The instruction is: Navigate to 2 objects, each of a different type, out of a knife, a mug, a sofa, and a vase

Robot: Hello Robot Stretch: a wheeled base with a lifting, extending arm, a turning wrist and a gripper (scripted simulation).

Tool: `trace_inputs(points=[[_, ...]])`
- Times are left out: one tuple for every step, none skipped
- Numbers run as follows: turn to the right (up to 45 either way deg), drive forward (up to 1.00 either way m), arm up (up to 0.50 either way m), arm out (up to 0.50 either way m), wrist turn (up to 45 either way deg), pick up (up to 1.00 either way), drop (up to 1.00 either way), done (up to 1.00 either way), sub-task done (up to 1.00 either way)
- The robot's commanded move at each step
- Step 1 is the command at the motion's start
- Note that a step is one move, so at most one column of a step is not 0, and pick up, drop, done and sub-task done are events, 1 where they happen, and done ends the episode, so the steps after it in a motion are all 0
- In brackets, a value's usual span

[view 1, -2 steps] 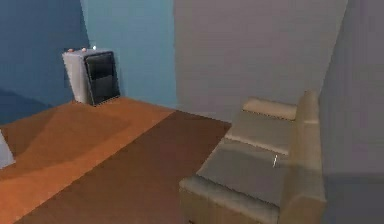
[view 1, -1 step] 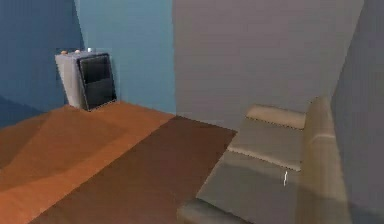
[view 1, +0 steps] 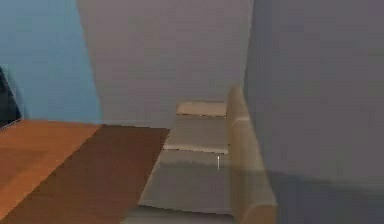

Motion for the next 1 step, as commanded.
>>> trace_inputs(points=[[0.0,0.0,0.0,0.0,0.0,0.0,0.0,1.0,0.0]])
